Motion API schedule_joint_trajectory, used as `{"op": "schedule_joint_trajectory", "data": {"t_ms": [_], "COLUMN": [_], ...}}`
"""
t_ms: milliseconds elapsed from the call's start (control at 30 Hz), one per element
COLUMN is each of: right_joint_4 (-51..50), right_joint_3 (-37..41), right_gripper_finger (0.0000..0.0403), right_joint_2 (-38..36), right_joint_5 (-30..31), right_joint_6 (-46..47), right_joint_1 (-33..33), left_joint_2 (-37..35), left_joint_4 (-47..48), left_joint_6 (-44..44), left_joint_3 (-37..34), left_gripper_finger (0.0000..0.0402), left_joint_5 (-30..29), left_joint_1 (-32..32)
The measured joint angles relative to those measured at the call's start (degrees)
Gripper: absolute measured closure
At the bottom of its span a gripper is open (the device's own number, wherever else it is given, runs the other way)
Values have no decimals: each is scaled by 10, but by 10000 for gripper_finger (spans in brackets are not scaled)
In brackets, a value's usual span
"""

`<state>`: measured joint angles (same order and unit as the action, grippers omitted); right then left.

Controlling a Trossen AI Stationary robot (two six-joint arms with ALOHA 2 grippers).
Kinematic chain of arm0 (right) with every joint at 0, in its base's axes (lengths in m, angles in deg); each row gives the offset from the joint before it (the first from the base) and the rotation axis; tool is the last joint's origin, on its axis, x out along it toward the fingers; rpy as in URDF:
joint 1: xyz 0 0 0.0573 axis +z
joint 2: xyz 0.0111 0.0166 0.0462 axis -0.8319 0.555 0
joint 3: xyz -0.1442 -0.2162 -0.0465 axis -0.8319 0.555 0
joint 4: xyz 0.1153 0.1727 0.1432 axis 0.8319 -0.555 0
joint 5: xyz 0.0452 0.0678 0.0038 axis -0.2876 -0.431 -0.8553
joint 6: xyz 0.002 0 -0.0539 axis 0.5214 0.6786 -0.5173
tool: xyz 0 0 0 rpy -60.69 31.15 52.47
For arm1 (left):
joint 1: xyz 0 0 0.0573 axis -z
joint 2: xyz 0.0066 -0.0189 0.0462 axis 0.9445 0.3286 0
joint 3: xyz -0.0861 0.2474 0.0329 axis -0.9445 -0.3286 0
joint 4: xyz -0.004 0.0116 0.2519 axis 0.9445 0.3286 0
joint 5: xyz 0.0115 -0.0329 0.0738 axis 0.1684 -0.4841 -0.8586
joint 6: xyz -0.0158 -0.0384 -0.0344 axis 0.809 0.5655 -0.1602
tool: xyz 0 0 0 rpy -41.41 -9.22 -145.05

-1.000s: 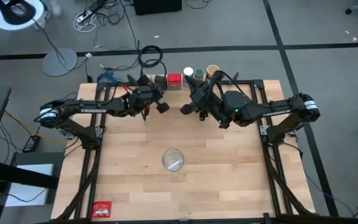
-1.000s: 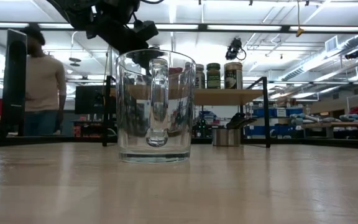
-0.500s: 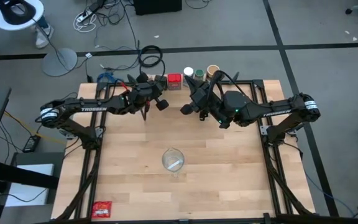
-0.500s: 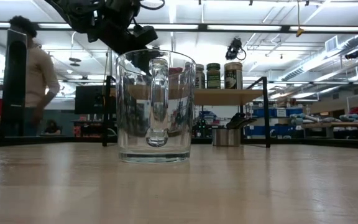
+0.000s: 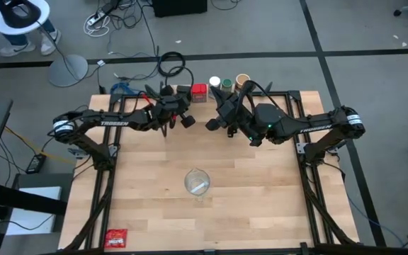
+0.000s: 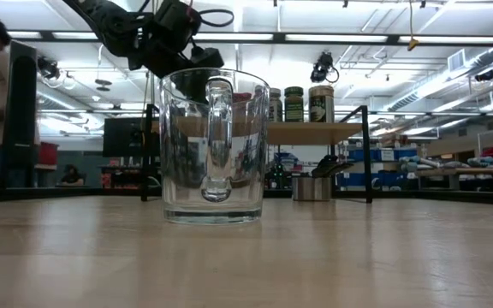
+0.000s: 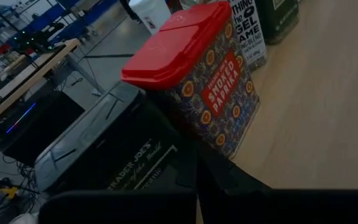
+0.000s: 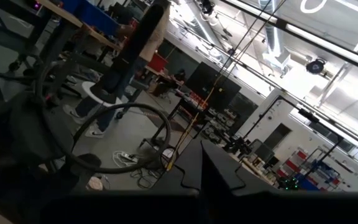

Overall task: Shelf spices
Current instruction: Adjust the black seasoning can on the shelf

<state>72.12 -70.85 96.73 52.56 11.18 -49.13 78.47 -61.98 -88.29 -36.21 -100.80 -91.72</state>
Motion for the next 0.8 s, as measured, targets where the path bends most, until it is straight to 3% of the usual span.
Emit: {"op": "schedule_joint_trajectory", "data": {"t_ms": [800], "right_joint_4": [-5], "right_joint_3": [0], "right_gripper_finger": [403], "right_joint_2": [0], "right_joint_5": [0], "right_joint_6": [0], "right_joint_1": [0], "left_joint_2": [-1], "left_joint_4": [-16], "left_joint_6": [-2], "left_joint_3": [0], "left_gripper_finger": [400], "left_joint_5": [-10], "left_joint_1": [-16]}}
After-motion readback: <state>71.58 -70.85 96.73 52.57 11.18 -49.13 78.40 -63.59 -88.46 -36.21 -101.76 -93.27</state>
